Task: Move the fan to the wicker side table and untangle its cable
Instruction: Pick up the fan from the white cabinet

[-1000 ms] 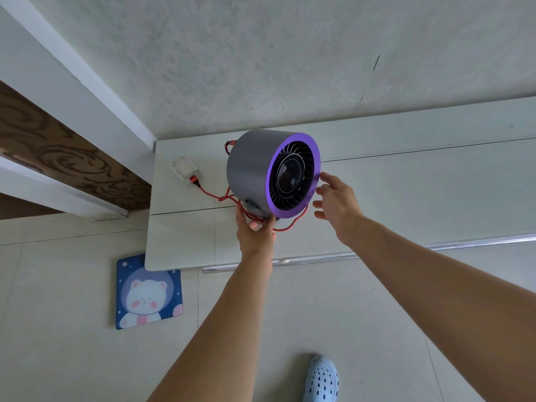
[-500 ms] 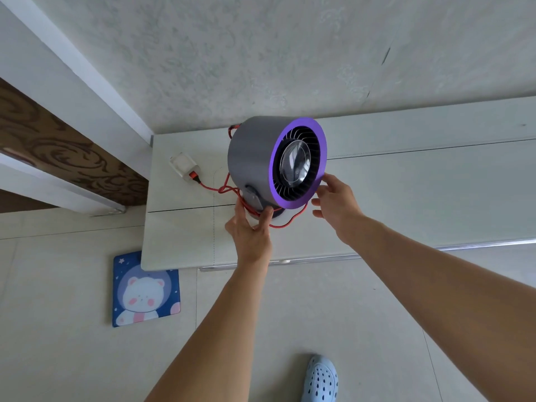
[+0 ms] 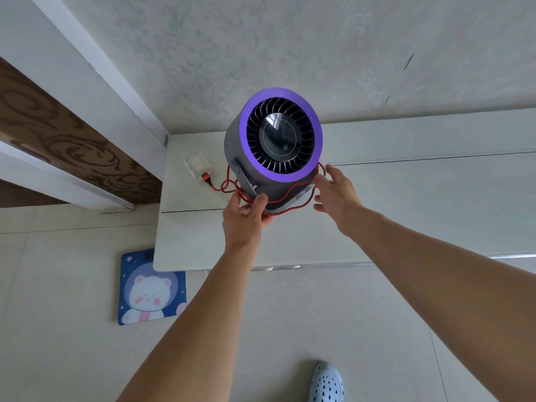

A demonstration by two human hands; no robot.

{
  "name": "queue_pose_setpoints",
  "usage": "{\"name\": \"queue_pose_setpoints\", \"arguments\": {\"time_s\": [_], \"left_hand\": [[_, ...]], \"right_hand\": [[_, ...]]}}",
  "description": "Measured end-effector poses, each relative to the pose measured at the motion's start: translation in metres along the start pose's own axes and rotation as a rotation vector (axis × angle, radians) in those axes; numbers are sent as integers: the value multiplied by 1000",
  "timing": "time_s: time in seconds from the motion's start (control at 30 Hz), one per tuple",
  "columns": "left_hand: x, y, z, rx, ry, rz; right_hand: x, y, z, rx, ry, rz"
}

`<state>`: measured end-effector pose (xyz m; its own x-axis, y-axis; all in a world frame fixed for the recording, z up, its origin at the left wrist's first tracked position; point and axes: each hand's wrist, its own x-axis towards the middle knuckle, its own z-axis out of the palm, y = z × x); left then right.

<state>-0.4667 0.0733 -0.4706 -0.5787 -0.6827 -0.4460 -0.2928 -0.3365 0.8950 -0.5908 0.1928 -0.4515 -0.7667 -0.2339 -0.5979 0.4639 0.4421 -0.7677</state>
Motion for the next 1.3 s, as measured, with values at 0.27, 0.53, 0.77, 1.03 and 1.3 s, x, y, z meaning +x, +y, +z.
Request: {"name": "queue_pose_setpoints", "arguments": {"time_s": [0.27, 0.53, 0.77, 1.03, 1.3], "left_hand": [[14, 12, -14, 1, -41, -67], [19, 18, -22, -152, -54, -179], [14, 24, -26, -216, -123, -190], [8, 37, -33, -229, -168, -149], [-4, 68, -42, -215, -201, -93]], "right_hand": [[16, -11, 9, 62, -31, 71], [18, -22, 19, 236, -45, 223], [11, -23, 23, 302, 2, 214], [-8, -30, 22, 331, 47, 157], [-40, -53, 19, 406, 77, 119]]}}
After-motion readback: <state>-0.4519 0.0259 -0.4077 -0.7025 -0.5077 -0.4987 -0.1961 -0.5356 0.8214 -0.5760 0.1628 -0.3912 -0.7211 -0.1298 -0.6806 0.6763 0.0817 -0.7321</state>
